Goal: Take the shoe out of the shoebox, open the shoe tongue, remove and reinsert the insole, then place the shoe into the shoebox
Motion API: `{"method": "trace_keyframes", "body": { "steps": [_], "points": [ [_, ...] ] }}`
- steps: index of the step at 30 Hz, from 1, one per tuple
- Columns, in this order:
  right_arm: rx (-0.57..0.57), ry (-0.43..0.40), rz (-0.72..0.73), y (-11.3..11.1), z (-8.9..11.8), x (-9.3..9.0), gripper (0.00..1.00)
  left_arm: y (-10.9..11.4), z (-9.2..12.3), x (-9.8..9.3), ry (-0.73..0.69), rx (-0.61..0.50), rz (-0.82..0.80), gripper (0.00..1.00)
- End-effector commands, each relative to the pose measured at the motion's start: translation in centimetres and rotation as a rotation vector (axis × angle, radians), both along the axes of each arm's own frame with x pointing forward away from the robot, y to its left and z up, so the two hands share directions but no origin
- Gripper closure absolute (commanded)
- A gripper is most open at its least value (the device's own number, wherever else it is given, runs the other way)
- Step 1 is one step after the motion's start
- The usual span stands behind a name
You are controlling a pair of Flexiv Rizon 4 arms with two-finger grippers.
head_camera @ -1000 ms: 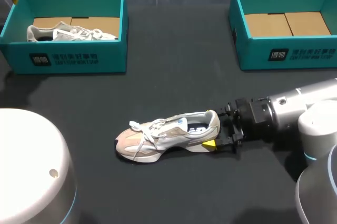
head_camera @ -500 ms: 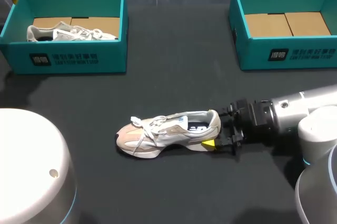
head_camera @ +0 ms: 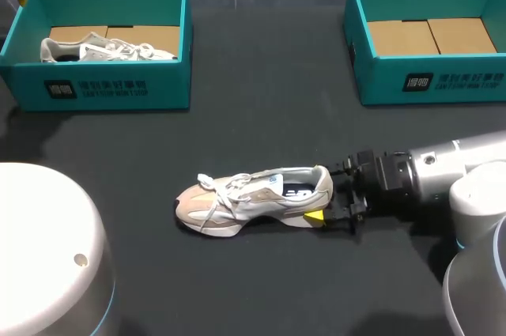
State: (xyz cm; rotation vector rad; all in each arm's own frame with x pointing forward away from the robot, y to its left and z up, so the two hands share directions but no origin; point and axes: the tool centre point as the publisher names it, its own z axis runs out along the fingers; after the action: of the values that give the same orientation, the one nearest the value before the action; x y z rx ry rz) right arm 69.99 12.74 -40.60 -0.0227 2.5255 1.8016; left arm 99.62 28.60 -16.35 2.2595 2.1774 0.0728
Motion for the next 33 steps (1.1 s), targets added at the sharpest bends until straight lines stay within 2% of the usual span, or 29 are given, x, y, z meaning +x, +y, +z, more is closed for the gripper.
{"method": "trace_keyframes", "body": {
  "steps": [1, 8, 10, 16, 18, 22, 27, 33],
  "points": [
    [-0.003, -0.001, 0.0, 0.0, 0.0, 0.0, 1.0, 0.0, 0.0, -0.1, -0.001, 0.002, -0.001, 0.0],
    [-0.003, -0.001, 0.0, 0.0, 0.0, 0.0, 1.0, 0.0, 0.0, -0.1, -0.001, 0.002, -0.001, 0.0],
    [-0.003, -0.001, 0.0, 0.0, 0.0, 0.0, 1.0, -1.2, 0.8, -1.8, -0.034, -0.017, 0.028, 0.0],
    [-0.003, -0.001, 0.0, 0.0, 0.0, 0.0, 1.0, -4.2, 2.3, -4.8, 0.001, -0.04, 0.369, 0.0],
    [-0.003, -0.001, 0.0, 0.0, 0.0, 0.0, 1.0, -5.0, 2.4, -5.6, -0.029, -0.002, 0.499, 0.0],
    [-0.003, -0.001, 0.0, 0.0, 0.0, 0.0, 1.0, -6.4, 2.4, -6.9, 0.006, -0.028, 0.716, 0.0],
    [-0.003, -0.001, 0.0, 0.0, 0.0, 0.0, 1.0, -8.4, 1.6, -8.6, 0.031, -0.084, 0.917, 0.0],
    [-0.003, -0.001, 0.0, 0.0, 0.0, 0.0, 1.0, -12.3, 1.6, -10.8, -0.031, -0.096, 1.012, 0.0]
  ]
}}
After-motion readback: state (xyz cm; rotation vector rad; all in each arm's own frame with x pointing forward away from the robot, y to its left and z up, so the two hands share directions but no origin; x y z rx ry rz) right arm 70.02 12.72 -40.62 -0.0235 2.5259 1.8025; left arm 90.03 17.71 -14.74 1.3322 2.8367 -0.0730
